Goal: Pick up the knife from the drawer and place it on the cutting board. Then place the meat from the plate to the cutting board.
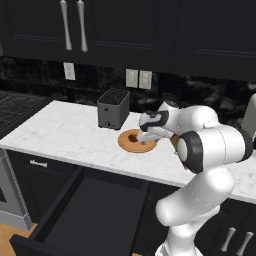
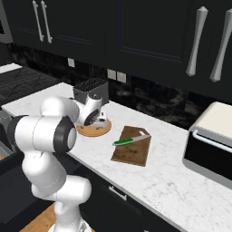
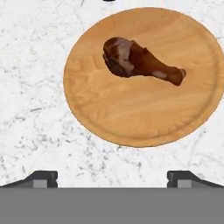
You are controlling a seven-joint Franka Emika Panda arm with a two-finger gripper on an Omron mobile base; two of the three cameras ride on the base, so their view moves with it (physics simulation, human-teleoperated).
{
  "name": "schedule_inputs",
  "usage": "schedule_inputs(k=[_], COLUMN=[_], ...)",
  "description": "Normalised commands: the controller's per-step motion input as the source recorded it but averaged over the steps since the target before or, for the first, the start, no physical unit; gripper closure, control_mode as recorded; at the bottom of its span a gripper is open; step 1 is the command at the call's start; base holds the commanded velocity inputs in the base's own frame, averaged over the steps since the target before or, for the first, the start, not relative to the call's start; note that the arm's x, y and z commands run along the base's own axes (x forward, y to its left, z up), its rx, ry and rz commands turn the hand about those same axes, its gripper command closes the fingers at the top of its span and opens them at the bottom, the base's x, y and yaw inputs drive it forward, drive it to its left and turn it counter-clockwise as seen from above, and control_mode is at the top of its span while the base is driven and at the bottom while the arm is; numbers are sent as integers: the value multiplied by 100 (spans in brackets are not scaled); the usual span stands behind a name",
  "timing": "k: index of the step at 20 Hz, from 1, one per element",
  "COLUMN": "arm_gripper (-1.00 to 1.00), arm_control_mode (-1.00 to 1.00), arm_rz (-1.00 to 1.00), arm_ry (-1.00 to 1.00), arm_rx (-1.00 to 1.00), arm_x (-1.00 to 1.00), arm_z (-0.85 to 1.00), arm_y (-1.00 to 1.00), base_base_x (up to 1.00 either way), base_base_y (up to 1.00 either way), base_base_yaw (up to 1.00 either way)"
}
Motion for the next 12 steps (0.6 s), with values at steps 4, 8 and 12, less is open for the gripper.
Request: schedule_inputs(k=[4, 8, 12], arm_gripper=[-100, -100, -100], arm_control_mode=[-100, -100, -100], arm_rz=[36, 28, 24], arm_ry=[-11, -1, 0], arm_rx=[-20, -23, -18], arm_x=[39, 16, 20], arm_z=[4, 7, 0], arm_y=[54, 17, 0], base_base_x=[0, 0, 0], base_base_y=[0, 0, 0], base_base_yaw=[0, 0, 0])
